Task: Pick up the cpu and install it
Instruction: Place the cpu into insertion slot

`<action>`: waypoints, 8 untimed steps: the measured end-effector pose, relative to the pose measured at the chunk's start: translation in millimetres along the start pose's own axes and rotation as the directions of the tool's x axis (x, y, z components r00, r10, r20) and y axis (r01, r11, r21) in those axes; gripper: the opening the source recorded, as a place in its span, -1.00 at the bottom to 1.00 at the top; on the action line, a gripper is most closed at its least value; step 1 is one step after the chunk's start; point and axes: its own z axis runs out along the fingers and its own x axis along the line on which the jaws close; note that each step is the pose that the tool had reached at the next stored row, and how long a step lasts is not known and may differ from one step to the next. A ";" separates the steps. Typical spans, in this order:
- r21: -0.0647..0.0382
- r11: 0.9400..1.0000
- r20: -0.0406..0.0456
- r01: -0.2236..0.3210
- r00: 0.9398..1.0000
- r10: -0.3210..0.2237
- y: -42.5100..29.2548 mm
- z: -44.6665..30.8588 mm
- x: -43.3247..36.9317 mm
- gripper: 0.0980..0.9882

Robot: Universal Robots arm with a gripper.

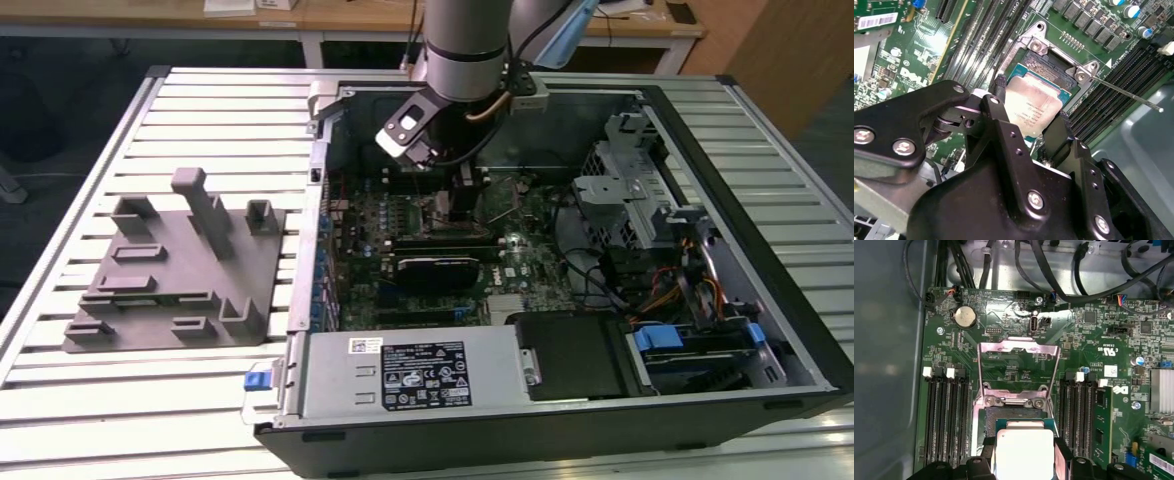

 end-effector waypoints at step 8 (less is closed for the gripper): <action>0.000 1.000 0.002 -0.007 1.000 0.007 -0.3 6.8 1.5 0.00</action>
